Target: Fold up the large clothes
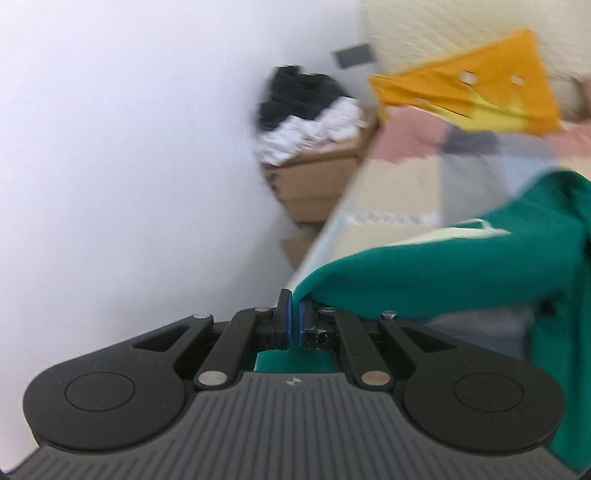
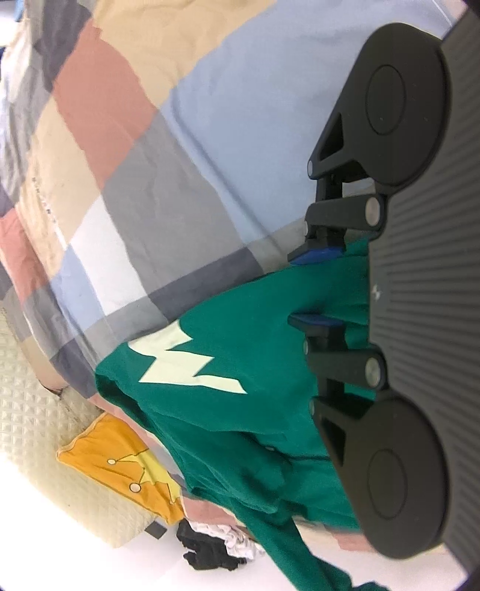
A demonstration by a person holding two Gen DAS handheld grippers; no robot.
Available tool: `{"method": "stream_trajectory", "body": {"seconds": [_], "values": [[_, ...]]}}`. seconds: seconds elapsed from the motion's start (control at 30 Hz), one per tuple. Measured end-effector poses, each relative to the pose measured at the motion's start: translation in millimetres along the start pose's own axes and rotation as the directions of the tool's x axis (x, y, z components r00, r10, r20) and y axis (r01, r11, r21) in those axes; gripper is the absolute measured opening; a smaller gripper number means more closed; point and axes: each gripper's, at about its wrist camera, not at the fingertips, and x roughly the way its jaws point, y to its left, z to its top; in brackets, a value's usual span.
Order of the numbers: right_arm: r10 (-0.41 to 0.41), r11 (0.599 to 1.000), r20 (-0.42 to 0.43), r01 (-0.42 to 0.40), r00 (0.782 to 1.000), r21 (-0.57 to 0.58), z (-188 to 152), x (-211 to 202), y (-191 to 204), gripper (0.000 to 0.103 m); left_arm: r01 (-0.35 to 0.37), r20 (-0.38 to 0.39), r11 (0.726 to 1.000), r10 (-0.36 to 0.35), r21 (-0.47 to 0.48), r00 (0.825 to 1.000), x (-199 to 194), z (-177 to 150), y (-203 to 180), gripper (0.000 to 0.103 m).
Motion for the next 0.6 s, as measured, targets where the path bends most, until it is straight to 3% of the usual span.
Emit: {"method": "stream_trajectory", "body": {"seconds": [0.23, 0.33, 0.5, 0.6], "values": [[-0.064, 0.997, 0.056, 0.066, 0.996, -0.037, 6, 2, 7, 0.033, -0.153, 0.002, 0.988, 0.154, -0.032, 0.988, 98, 42, -13, 0.005], [-0.075, 0.996, 0.068, 0.077, 0.995, -0.038, 10, 5, 10, 0.033, -0.195, -0.024, 0.979, 0.194, -0.052, 0.981, 139, 41, -18, 0.005], [-0.077, 0.995, 0.034, 0.079, 0.996, -0.057, 11, 22, 19, 0.033, -0.187, -0.129, 0.980, 0.176, -0.074, 0.976, 211, 13, -27, 0.006], [-0.082, 0.994, 0.017, 0.083, 0.996, -0.066, 11, 31, 24, 0.033, -0.150, -0.199, 0.978, 0.119, -0.147, 0.973, 237, -12, -23, 0.009]]}}
